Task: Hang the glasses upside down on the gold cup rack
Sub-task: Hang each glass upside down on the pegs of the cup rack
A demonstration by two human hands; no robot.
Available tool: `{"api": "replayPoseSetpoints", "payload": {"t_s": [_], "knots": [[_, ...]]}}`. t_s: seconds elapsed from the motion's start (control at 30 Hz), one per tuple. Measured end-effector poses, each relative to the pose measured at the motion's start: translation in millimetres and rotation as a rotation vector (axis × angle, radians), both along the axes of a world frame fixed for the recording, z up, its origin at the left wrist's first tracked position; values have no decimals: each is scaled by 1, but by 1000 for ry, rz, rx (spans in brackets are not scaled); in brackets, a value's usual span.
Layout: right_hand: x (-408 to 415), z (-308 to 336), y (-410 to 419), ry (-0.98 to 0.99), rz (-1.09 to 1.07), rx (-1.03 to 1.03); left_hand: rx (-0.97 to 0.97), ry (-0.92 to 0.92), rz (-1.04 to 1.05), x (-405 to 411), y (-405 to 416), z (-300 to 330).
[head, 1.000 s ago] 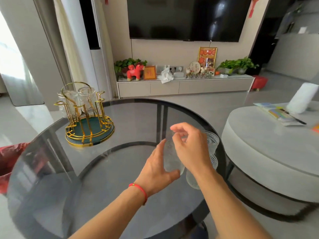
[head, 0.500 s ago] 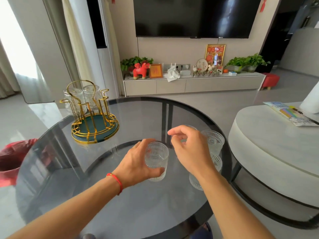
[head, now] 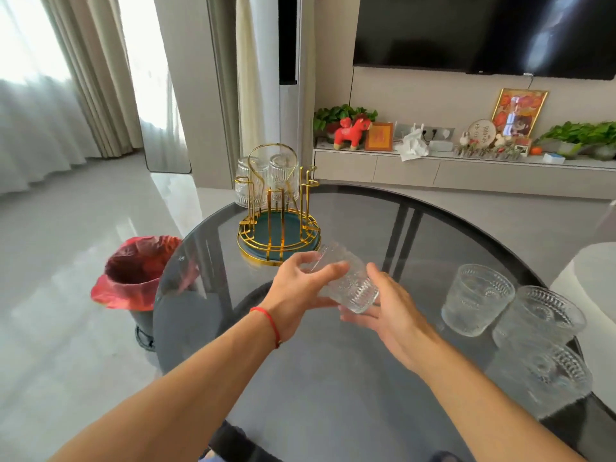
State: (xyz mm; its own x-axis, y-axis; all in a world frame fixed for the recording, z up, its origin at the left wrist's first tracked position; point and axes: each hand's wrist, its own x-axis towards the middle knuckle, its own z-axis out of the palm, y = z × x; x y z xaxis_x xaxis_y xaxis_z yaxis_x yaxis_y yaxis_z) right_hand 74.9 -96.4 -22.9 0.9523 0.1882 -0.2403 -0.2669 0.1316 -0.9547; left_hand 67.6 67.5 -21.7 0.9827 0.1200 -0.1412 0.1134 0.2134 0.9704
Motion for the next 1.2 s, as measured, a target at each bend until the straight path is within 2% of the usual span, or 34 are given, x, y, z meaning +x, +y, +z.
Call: {"api": "replayPoseSetpoints", "payload": {"t_s": [0.07, 0.2, 0.23, 0.33, 0.4, 0.67, 0.87, 0.97, 1.2], "knots": [[8, -3, 5, 35, -13, 153, 15, -22, -9, 5, 2, -3], [21, -8, 13, 41, -43, 210, 319, -95, 14, 26, 26, -8], [23, -8, 12, 37, -71, 197, 444, -135, 48, 30, 33, -12], [34, -7, 11, 10, -165, 163, 1096, -225, 108, 43, 53, -32], [40, -4, 8, -32, -219, 132, 1322, -169, 60, 45, 58, -46], [117, 57, 23, -294, -439, -14, 1585, -81, 11, 51, 63, -56], [190, 102, 64, -378, -476, -151, 1504, -24, -11, 55, 56, -54], [215, 117, 80, -426, -477, -263, 1523, -22, -8, 56, 57, -55], [239, 125, 108, -583, -398, -447, 1505, -32, -34, 58, 59, -55]]}}
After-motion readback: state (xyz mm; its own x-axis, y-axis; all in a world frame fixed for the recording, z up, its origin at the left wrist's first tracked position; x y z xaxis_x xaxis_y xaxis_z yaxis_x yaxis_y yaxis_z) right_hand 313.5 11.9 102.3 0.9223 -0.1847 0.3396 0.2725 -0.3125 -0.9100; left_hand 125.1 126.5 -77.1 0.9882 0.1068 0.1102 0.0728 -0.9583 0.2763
